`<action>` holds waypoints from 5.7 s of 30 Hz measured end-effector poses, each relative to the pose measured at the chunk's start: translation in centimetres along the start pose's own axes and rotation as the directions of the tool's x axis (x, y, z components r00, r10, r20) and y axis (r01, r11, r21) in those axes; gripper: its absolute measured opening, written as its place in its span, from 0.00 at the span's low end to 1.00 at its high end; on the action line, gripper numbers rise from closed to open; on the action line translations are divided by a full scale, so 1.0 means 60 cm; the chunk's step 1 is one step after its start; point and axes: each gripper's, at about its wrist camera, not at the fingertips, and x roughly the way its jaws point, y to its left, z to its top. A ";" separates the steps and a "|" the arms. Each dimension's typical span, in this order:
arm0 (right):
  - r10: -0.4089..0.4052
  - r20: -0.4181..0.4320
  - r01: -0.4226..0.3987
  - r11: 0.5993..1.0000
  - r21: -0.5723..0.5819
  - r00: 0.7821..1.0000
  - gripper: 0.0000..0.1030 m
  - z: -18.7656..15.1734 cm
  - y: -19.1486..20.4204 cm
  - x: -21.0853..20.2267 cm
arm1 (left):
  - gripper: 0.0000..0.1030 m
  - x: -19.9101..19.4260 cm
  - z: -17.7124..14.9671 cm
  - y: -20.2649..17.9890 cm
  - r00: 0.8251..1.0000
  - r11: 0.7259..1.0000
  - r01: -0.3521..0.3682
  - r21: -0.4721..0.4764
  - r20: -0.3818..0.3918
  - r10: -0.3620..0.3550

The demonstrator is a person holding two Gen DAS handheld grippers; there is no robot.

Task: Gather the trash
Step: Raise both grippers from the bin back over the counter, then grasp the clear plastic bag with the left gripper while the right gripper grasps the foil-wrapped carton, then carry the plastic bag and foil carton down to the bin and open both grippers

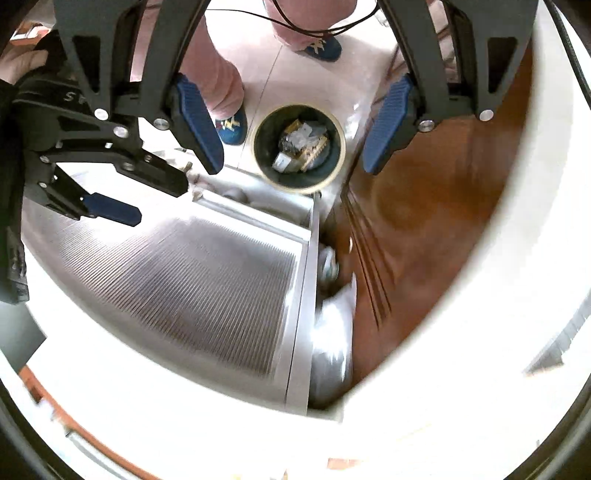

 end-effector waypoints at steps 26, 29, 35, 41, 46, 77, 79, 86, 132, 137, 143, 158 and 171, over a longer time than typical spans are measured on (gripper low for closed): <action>-0.009 0.391 0.093 0.976 -0.198 0.920 0.73 0.272 -0.042 -0.295 | 0.74 -0.275 0.280 -0.017 0.955 0.998 -0.053 -0.018 0.290 0.056; -0.014 0.402 0.107 0.972 -0.210 0.916 0.73 0.323 -0.074 -0.298 | 0.74 -0.268 0.326 -0.036 0.954 0.998 -0.069 0.001 0.292 0.065; -0.007 0.383 0.107 0.965 -0.241 0.924 0.73 0.440 -0.128 -0.265 | 0.74 -0.229 0.422 -0.048 0.954 0.995 -0.098 -0.011 0.285 0.097; -0.005 0.342 0.111 0.950 -0.292 0.940 0.73 0.572 -0.150 -0.173 | 0.74 -0.157 0.513 -0.017 0.960 0.989 -0.112 -0.098 0.248 0.134; -0.037 0.323 0.158 0.921 -0.357 0.946 0.73 0.642 -0.126 -0.082 | 0.74 -0.075 0.572 0.019 0.971 0.979 -0.123 -0.163 0.184 0.153; -0.163 0.364 0.316 0.855 -0.412 0.917 0.39 0.687 -0.150 0.000 | 0.22 0.141 0.683 0.046 0.995 0.981 -0.082 -0.178 0.043 0.091; -0.163 0.380 0.319 0.861 -0.395 0.911 0.36 0.676 -0.162 -0.018 | 0.20 0.130 0.676 0.039 0.993 0.982 -0.085 -0.167 0.066 0.097; -0.194 0.461 0.366 0.874 -0.320 0.866 0.34 0.621 -0.193 -0.088 | 0.19 0.059 0.641 0.008 0.983 0.983 -0.062 -0.170 0.159 0.089; -0.012 0.415 0.122 0.963 -0.239 0.910 0.34 0.273 -0.077 -0.250 | 0.19 -0.096 0.296 -0.027 0.987 0.984 0.000 -0.179 0.156 0.028; 0.053 0.374 0.057 0.960 -0.275 0.926 0.34 0.236 -0.039 -0.245 | 0.19 -0.124 0.236 -0.021 0.988 0.982 -0.003 -0.188 0.150 0.032; 0.075 0.372 0.061 0.938 -0.341 0.925 0.34 0.198 0.012 -0.245 | 0.19 -0.141 0.171 -0.015 0.990 0.979 -0.011 -0.202 0.136 0.040; 0.094 0.206 -0.014 0.932 -0.362 0.974 0.34 0.104 0.078 -0.141 | 0.19 -0.059 0.060 -0.001 0.999 0.980 -0.025 -0.197 0.020 0.030; 0.005 0.037 0.002 0.986 -0.169 0.999 0.34 -0.027 0.032 0.100 | 0.20 0.158 -0.027 0.006 0.995 0.994 -0.015 -0.107 -0.102 0.004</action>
